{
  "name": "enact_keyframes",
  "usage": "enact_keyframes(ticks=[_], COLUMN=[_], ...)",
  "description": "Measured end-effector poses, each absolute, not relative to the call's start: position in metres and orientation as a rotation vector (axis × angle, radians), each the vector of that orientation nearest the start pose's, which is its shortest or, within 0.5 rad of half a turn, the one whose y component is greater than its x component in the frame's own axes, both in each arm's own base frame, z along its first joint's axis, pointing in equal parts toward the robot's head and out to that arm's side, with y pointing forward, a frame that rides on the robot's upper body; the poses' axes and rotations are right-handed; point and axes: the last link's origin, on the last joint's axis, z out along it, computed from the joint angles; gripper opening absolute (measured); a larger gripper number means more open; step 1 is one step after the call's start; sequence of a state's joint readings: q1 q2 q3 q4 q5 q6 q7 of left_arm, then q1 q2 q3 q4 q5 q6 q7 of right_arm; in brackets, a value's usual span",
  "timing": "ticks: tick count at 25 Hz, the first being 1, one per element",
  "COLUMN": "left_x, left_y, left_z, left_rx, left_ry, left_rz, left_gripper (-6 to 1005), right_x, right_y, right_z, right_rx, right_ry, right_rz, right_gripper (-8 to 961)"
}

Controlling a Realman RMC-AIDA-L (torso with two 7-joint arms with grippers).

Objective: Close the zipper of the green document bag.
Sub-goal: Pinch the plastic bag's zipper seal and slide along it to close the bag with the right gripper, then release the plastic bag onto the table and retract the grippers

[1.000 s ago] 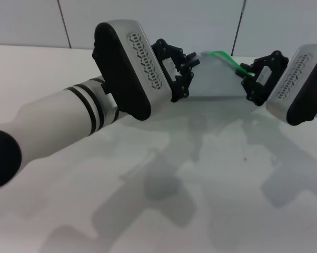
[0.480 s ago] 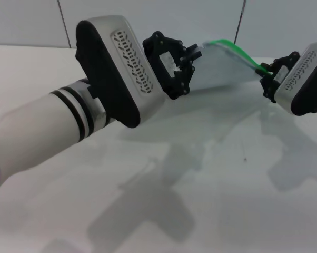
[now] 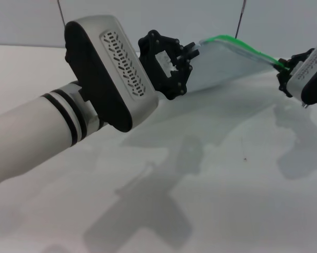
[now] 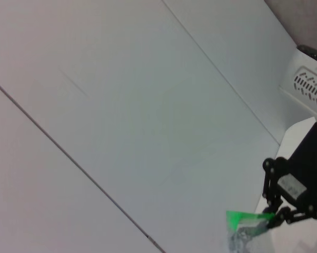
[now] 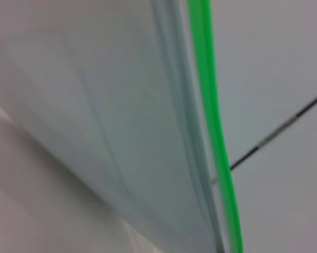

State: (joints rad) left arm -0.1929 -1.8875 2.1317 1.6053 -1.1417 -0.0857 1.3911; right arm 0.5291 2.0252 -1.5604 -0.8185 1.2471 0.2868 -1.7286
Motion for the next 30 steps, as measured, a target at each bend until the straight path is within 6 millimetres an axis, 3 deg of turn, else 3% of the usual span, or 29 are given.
enact_keyframes(ticks=[8,30], left_x=[-0.116,-0.118], left_y=[0.319,0.321], left_z=[-0.024,-0.025], left_rx=[-2.165,-2.160], left_ry=[0.308,0.300], left_rz=[-0.316,-0.315], left_gripper=[46,47], right_x=[0.263,0.273], right_y=[0.437,0.439], right_z=[-0.001,0.005], right_rx=[-2.095,-2.007], right_ry=[0.082,0.125], right_rz=[-0.184,-0.208], right_gripper=[120,169])
